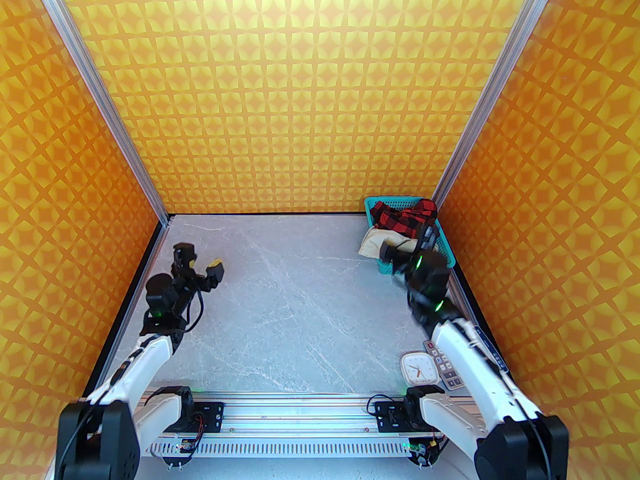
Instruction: Fold and stack the mixed laundry pile
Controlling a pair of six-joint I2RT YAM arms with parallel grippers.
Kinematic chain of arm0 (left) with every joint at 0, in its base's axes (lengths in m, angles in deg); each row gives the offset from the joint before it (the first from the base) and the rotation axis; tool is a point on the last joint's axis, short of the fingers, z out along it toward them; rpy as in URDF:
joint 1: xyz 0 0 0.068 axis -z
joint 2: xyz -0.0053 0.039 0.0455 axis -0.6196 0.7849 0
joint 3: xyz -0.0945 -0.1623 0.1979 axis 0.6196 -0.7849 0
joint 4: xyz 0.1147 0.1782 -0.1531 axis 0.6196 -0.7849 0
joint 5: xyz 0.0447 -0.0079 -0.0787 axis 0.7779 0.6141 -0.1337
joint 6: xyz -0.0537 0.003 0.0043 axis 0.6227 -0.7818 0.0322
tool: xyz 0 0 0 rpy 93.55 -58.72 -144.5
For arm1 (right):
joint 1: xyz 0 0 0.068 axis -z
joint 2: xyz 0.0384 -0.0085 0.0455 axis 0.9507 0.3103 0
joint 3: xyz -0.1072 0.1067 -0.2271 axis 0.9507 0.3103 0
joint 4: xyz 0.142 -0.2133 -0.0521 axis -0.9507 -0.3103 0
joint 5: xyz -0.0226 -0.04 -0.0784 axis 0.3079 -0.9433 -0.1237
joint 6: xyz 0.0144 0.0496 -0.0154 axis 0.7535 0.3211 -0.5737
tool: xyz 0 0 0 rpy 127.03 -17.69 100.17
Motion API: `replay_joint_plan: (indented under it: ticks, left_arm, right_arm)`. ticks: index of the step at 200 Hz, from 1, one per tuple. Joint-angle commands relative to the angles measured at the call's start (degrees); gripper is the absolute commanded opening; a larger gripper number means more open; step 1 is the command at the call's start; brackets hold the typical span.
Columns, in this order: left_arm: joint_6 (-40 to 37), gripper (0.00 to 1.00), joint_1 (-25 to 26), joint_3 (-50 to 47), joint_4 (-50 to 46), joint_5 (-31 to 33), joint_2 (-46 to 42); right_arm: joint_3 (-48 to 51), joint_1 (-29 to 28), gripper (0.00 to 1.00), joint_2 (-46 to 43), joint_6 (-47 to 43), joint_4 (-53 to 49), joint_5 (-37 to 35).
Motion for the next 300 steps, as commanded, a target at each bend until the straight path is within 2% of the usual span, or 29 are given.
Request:
replay_joint_plan:
  ticks: [1, 16, 34, 63, 80, 101, 128, 154, 171, 193, 211, 228, 260, 300]
  left_arm:
    - [3.11, 0.81, 6.1, 2.53, -7.54, -13.62, 0.18]
    - [3.27, 0.83, 9.26, 3.58, -6.81, -17.05, 0.75]
    - [3.14, 0.83, 10.66, 3.89, -5.75, -19.49, 1.6]
    - [3.21, 0.84, 11.0, 4.11, -5.1, -20.81, 3.69]
    - [3.39, 0.84, 10.96, 4.11, -4.62, -21.47, 7.16]
    - [2.91, 0.84, 10.95, 4.58, -5.13, -21.53, 8.6]
    - [2.26, 0.85, 10.95, 5.07, -5.52, -21.52, 9.69]
    - [2.39, 0.85, 10.95, 5.49, -5.48, -21.43, 11.37]
    - [2.26, 0.84, 10.95, 6.3, -5.78, -21.43, 12.72]
    - [1.96, 0.81, 10.94, 7.25, -5.85, -21.43, 13.73]
    - [2.03, 0.81, 10.93, 7.53, -4.92, -21.43, 14.51]
    - [2.23, 0.8, 10.93, 7.75, -4.53, -21.47, 15.44]
    - [3.86, 0.8, 10.94, 6.49, -1.48, -21.43, 15.46]
    - [4.98, 0.8, 10.95, 5.87, 0.38, -21.43, 14.98]
  right_arm:
    - [-10.37, 5.83, 0.95, 10.11, 7.6, -22.64, 7.1]
    - [-16.49, 7.41, 0.95, 15.54, 8.64, -23.08, 7.88]
    - [-22.02, 7.99, 0.95, 22.67, 8.97, -21.51, 8.39]
    - [-24.95, 9.83, 0.94, 31.39, 11.18, -13.22, 7.88]
    - [-25.42, 10.49, 0.93, 35.85, 11.29, -5.1, 10.51]
    - [-33.14, 10.97, 0.91, 43.38, 10.74, -5.63, 11.02]
    - [-41.95, 10.98, 0.86, 51.9, 9.92, -9.86, 6.24]
    - [-46.06, 10.97, 0.73, 57.03, 9.11, -10.46, 4.55]
    - [-48.11, 10.99, 0.52, 59.44, 9.0, -10.52, 6.48]
    - [-47.07, 10.82, 0.19, 59.29, 9.12, -7.52, 9.52]
    - [-42.64, 9.25, 0.05, 56.21, 8.12, -2.81, 8.86]
    - [-36.87, 6.99, 0.01, 51.47, 7.32, 3.01, 6.68]
    - [-26.66, 0.74, 0.0, 41.37, 3.85, 11.85, -2.55]
    - [-21.56, -8.81, 0.0, 31.6, -3.73, 17.36, -10.21]
